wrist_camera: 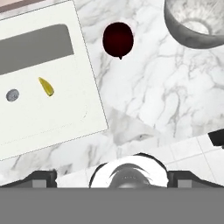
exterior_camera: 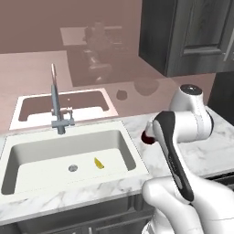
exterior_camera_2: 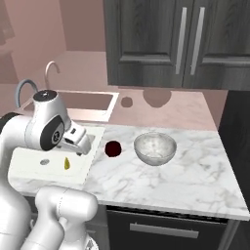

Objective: Clear the mugs and bowl far away from the sink.

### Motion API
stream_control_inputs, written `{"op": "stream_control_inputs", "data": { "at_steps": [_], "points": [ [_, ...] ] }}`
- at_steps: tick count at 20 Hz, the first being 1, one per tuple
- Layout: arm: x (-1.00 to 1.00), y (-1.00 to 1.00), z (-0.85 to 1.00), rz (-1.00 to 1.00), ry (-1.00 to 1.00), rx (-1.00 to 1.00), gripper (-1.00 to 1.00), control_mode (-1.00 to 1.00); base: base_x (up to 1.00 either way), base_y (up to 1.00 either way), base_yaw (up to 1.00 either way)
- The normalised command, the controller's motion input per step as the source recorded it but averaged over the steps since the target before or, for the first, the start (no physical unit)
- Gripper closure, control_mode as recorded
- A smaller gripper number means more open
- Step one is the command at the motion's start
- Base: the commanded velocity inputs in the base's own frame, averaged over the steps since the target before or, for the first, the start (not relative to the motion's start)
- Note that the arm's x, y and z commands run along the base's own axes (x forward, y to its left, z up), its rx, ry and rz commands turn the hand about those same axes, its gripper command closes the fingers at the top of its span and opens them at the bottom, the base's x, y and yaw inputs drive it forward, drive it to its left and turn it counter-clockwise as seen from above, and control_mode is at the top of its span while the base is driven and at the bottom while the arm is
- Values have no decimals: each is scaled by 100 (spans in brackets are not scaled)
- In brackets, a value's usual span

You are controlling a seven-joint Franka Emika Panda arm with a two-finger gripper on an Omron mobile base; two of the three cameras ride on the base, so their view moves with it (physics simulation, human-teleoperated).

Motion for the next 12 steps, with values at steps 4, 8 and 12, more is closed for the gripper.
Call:
{"op": "stream_control_inputs", "data": {
  "at_steps": [4,8,12],
  "points": [
    [21,0,-34,0,1,-1,-100,-100,0,0,0],
    [21,0,-26,0,1,-2,-100,-100,0,0,0],
    [26,-4,-23,0,4,-1,-100,-100,0,0,0]
  ]
}}
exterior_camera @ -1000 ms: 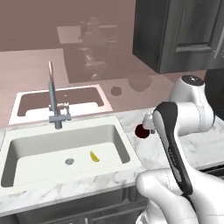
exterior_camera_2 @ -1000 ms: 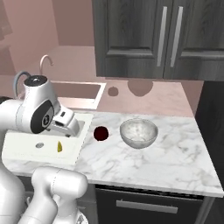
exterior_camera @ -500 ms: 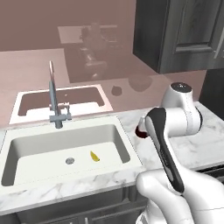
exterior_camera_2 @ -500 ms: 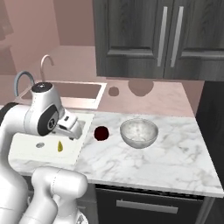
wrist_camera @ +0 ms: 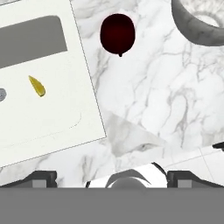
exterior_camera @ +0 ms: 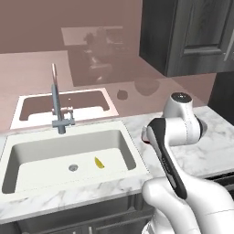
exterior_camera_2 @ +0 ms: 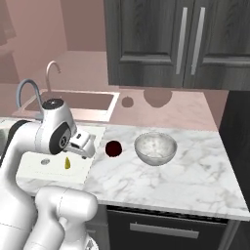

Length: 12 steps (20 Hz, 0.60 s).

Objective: Clear the mugs and bowl far away from the sink.

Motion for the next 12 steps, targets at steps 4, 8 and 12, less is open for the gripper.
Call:
{"op": "stream_control_inputs", "data": {
  "at_steps": [4,8,12],
  "points": [
    [31,-9,-22,0,5,0,-100,-100,0,0,0],
    [34,-10,-18,0,3,0,-100,-100,0,0,0],
    [31,-11,-17,0,5,0,-100,-100,0,0,0]
  ]
}}
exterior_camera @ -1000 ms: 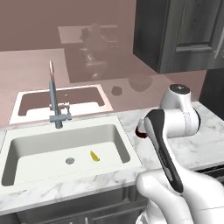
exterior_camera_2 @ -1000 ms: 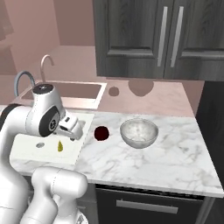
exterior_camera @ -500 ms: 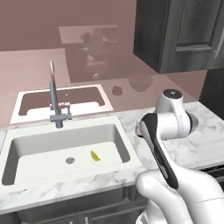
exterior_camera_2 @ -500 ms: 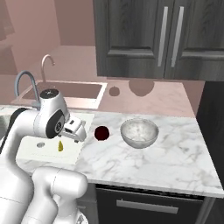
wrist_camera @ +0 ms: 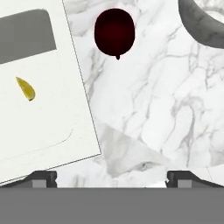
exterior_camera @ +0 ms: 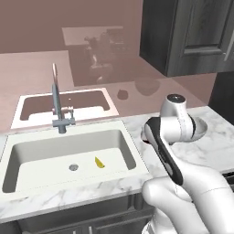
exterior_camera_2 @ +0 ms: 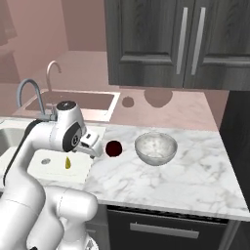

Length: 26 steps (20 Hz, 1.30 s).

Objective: Clear the mugs and bowl far away from the sink.

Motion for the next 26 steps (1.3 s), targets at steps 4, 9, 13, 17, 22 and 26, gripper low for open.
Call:
{"op": "stream_control_inputs", "data": {
  "at_steps": [4,9,13,17,22,26],
  "points": [
    [45,-2,-21,0,10,0,-100,-100,0,0,0],
    [34,-9,-20,0,6,0,-100,-100,0,0,0],
    [24,-19,-14,0,3,0,-100,-100,0,0,0],
    [28,-23,-14,1,4,0,-100,-100,0,0,0],
    [21,-22,-15,1,3,0,-100,-100,0,0,0],
    [4,-9,-20,0,0,0,-100,-100,0,0,0]
  ]
}}
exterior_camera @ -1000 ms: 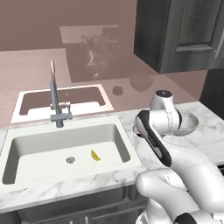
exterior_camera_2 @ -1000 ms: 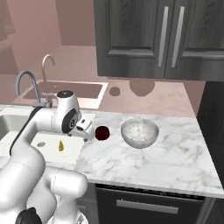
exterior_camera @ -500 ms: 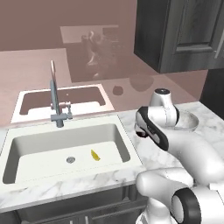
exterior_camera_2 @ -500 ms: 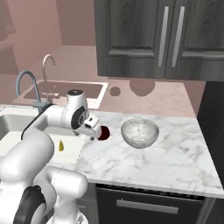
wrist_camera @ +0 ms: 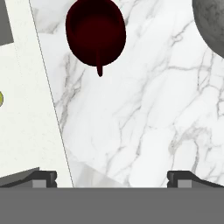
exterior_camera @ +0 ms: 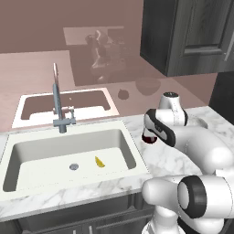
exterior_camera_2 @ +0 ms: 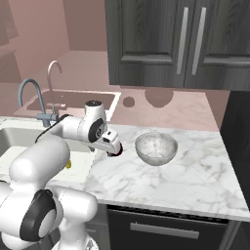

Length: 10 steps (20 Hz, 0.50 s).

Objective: Clear the mugs and bowl far away from the sink.

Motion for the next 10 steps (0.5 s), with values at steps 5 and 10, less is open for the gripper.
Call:
{"op": "stream_control_inputs", "data": {
  "at_steps": [5,10],
  "points": [
    [2,-4,-21,0,0,0,-100,-100,0,0,0],
    [1,-2,-18,0,0,0,-100,-100,0,0,0]
  ]
}}
